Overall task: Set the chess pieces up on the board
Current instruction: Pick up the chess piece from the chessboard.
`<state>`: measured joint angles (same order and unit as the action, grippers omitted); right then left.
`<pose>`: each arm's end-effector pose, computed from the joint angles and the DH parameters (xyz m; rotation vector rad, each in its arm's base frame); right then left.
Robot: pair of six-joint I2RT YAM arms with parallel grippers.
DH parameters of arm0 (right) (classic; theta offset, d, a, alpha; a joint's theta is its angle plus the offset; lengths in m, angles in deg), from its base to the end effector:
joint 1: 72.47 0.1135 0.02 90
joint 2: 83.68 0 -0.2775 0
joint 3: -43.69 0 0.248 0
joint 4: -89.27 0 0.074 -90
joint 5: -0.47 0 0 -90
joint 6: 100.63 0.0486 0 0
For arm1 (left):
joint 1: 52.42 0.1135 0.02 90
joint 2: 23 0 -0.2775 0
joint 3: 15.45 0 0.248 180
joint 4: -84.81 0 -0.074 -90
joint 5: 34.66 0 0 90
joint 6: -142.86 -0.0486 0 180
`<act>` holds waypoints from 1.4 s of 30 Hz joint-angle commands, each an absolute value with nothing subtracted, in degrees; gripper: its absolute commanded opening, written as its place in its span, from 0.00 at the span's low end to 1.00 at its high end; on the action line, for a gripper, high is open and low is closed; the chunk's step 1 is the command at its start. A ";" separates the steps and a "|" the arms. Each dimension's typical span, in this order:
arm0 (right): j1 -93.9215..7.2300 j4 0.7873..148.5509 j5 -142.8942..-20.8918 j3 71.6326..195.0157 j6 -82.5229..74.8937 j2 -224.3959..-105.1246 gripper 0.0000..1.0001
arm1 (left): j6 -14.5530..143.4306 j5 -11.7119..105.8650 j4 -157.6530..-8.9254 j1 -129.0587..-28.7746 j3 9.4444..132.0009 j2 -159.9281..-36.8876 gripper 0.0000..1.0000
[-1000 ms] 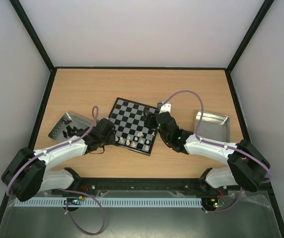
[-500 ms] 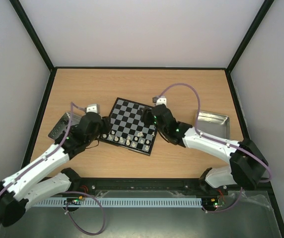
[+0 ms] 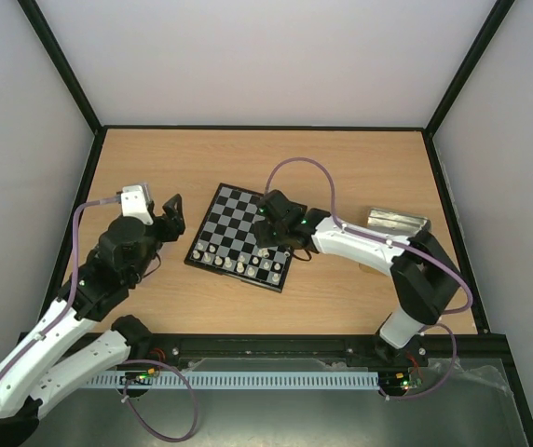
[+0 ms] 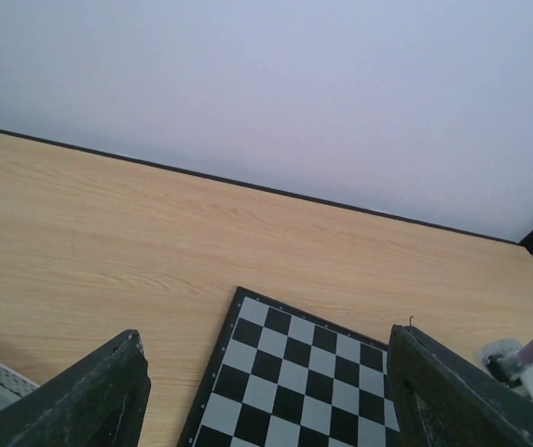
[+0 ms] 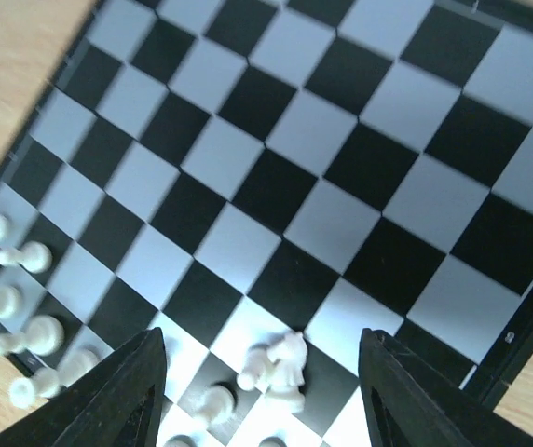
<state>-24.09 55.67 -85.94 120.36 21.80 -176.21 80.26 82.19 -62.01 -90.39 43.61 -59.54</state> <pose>0.2305 0.2640 0.2299 -0.3845 2.5311 0.6739 0.1250 -0.0697 0.3520 -0.1808 1.7463 -0.4253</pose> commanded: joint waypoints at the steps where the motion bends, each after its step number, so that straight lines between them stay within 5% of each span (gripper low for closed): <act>1: -23.46 48.13 -84.56 123.75 21.45 -179.05 0.55 | 76.24 86.36 -62.86 -90.47 43.31 -58.76 0.72; 28: -21.17 45.79 -83.93 128.27 21.65 -188.92 0.06 | 77.03 85.77 -63.26 -90.47 40.13 -58.86 0.74; 42: -20.40 50.95 -82.87 132.35 20.03 -189.07 0.03 | 77.20 86.28 -63.34 -90.47 40.05 -58.98 0.74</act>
